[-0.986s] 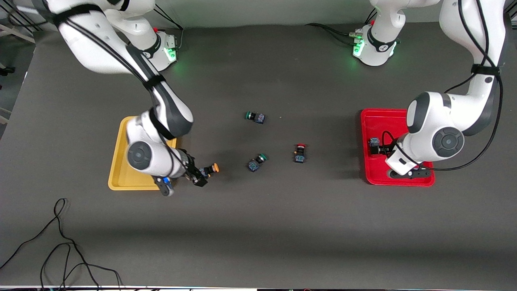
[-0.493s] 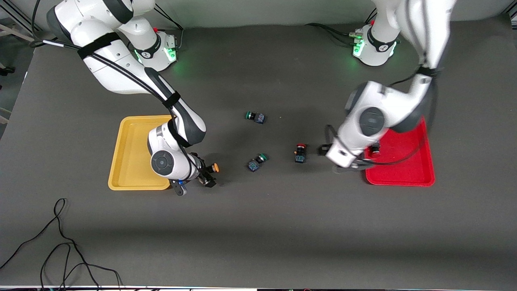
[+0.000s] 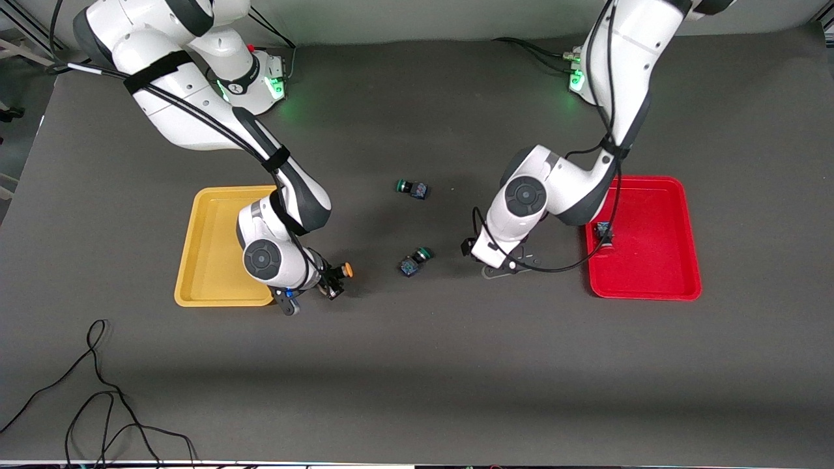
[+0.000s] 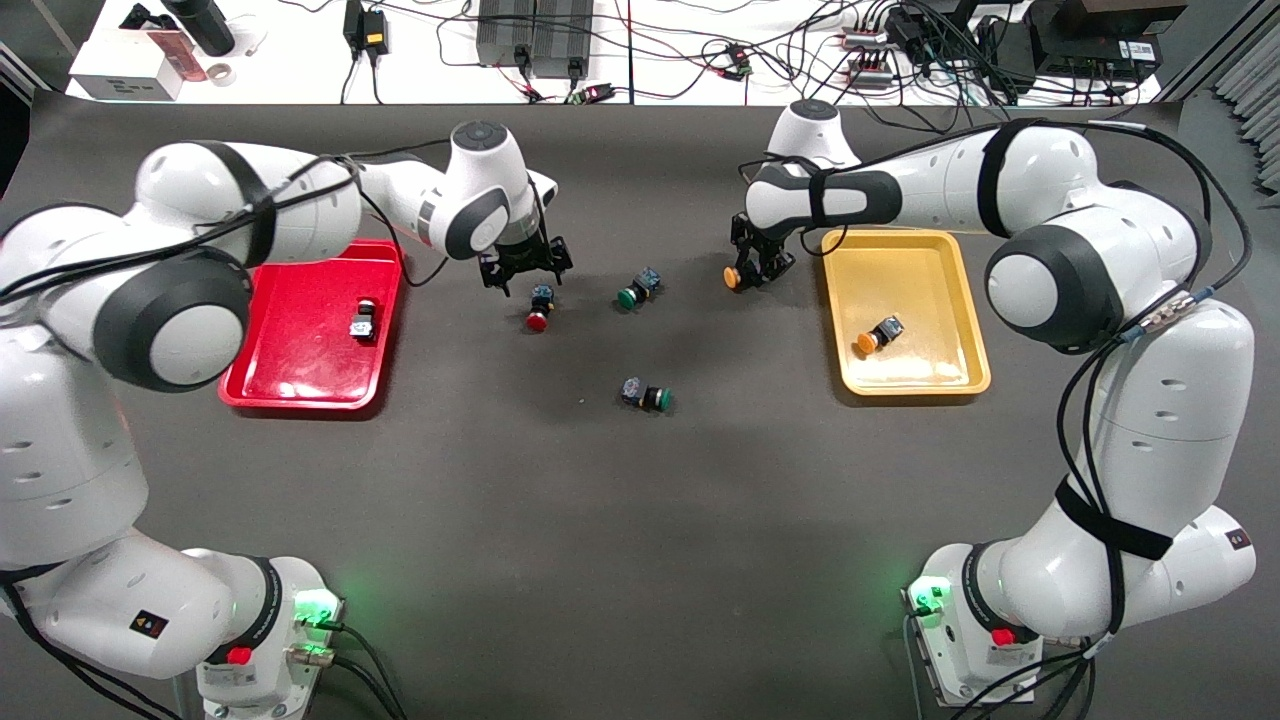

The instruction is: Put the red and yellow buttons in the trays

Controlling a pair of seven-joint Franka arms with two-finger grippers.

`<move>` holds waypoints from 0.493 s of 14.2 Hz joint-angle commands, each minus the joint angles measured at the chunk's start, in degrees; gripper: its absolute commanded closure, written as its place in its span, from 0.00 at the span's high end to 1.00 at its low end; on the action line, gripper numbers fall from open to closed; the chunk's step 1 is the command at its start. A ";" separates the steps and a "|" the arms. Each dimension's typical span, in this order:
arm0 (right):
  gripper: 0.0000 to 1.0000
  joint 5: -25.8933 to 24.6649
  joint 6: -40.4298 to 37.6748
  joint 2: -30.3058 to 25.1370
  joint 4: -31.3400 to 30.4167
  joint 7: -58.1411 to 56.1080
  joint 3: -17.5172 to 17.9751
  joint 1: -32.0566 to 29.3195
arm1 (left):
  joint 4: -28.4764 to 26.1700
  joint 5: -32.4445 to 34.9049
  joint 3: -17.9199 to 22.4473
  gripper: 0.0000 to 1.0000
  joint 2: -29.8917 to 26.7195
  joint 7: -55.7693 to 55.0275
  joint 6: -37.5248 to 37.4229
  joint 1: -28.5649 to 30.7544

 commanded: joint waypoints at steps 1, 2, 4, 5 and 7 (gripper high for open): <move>0.02 -0.89 -7.39 -5.09 1.13 -0.11 0.15 -1.28 | 2.39 2.10 0.89 0.89 2.83 -2.31 0.56 -1.85; 0.02 -0.45 -12.39 -6.76 2.89 -2.21 0.15 -2.16 | 2.39 2.10 0.89 0.66 2.92 -2.40 -0.05 -1.86; 0.02 -0.27 -20.58 -11.06 3.79 -8.78 -0.11 -4.96 | 2.57 2.10 0.90 0.32 2.57 -2.66 -0.58 -1.77; 0.02 -0.18 -22.97 -12.91 3.44 -12.82 -0.46 -6.46 | 2.74 2.10 0.90 0.25 2.39 -2.92 -1.01 -1.68; 0.04 -0.18 -25.27 -14.77 1.69 -20.21 -2.47 -8.75 | 4.14 1.83 0.81 0.17 2.04 -2.93 -4.34 -1.68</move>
